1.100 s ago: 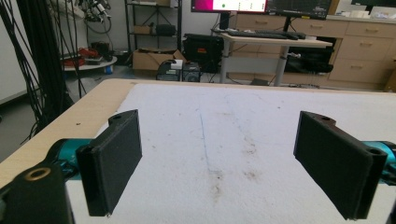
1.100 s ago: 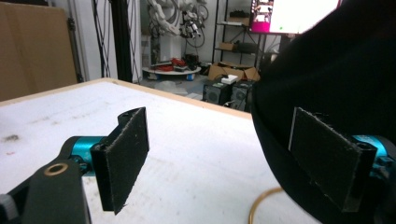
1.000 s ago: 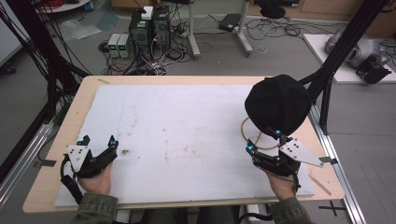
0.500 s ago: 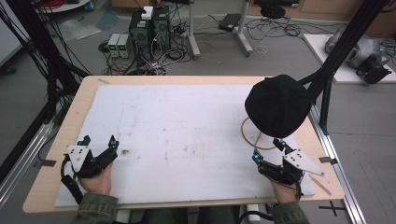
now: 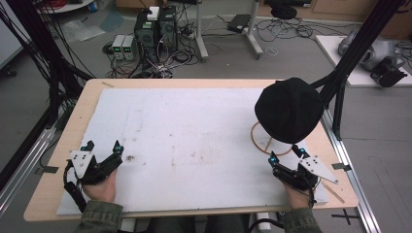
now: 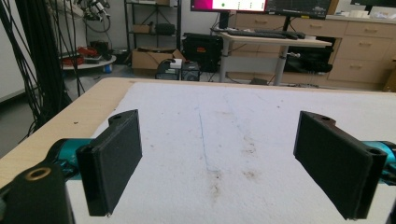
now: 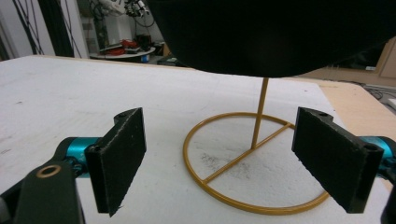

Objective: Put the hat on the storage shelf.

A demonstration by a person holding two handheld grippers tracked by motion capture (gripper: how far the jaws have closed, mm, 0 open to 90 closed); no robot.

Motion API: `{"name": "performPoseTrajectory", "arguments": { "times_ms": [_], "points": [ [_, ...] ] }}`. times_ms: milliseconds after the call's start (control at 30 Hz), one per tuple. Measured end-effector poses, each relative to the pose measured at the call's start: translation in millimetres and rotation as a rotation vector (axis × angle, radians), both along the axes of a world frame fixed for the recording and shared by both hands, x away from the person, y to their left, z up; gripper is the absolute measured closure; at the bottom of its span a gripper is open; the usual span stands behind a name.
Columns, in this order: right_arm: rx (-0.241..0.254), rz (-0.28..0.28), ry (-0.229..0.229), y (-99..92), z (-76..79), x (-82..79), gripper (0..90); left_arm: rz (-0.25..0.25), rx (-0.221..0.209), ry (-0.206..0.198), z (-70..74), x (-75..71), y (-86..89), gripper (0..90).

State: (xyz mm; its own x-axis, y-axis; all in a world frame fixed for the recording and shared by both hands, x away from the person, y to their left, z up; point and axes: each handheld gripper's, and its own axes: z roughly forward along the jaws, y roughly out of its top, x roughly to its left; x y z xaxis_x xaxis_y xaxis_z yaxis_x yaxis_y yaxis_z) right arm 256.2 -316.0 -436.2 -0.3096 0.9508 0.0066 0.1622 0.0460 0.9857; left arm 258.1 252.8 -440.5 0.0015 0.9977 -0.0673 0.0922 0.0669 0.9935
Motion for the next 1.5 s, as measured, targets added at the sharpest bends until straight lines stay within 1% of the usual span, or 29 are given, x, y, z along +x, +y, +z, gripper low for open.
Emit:
{"name": "performPoseTrajectory", "arguments": {
  "times_ms": [67,167,333,367,400,500,567,600,767,967,1433,1500],
  "points": [
    [-0.009,-0.013,-0.009,-1.1,-0.3,1.2,16.7,0.002,-0.004,-0.003,-0.1,0.3,0.1,15.5],
    [-0.004,-0.032,-0.014,-3.0,-0.1,3.1,16.7,0.004,-0.003,-0.001,-0.1,0.2,0.4,15.5],
    [0.021,-0.084,-0.028,-6.9,1.4,7.7,15.5,0.004,-0.003,-0.001,0.0,0.2,0.1,15.5],
    [0.035,-0.101,-0.027,-7.3,2.2,8.1,15.2,0.005,-0.003,0.001,0.1,0.0,0.1,15.5],
    [0.031,-0.107,-0.033,-8.0,2.4,8.7,14.9,0.007,-0.002,-0.002,0.1,0.0,0.1,15.5],
    [0.058,-0.151,-0.036,-8.4,3.0,10.5,13.5,0.009,-0.003,-0.001,0.2,-0.1,0.1,15.5],
    [0.047,-0.163,-0.042,-8.2,2.2,11.2,12.9,0.01,-0.003,0.001,0.4,-0.3,0.4,15.5],
    [0.042,-0.166,-0.05,-7.8,1.9,11.0,12.9,0.011,-0.003,0.0,0.4,-0.3,0.5,15.5],
    [0.057,-0.164,-0.053,-6.8,2.8,10.6,12.7,0.01,-0.004,0.0,0.8,-0.5,0.7,15.5],
    [0.078,-0.168,-0.042,-7.5,2.4,10.4,12.6,0.008,-0.003,0.0,0.7,-0.3,0.1,15.5],
    [0.064,-0.171,-0.039,-7.9,0.7,10.7,12.8,0.011,-0.005,0.002,0.4,0.3,0.9,15.5],
    [0.068,-0.171,-0.031,-7.0,0.4,10.4,12.9,0.012,-0.007,0.003,0.3,0.5,0.8,15.4]
  ]
}}
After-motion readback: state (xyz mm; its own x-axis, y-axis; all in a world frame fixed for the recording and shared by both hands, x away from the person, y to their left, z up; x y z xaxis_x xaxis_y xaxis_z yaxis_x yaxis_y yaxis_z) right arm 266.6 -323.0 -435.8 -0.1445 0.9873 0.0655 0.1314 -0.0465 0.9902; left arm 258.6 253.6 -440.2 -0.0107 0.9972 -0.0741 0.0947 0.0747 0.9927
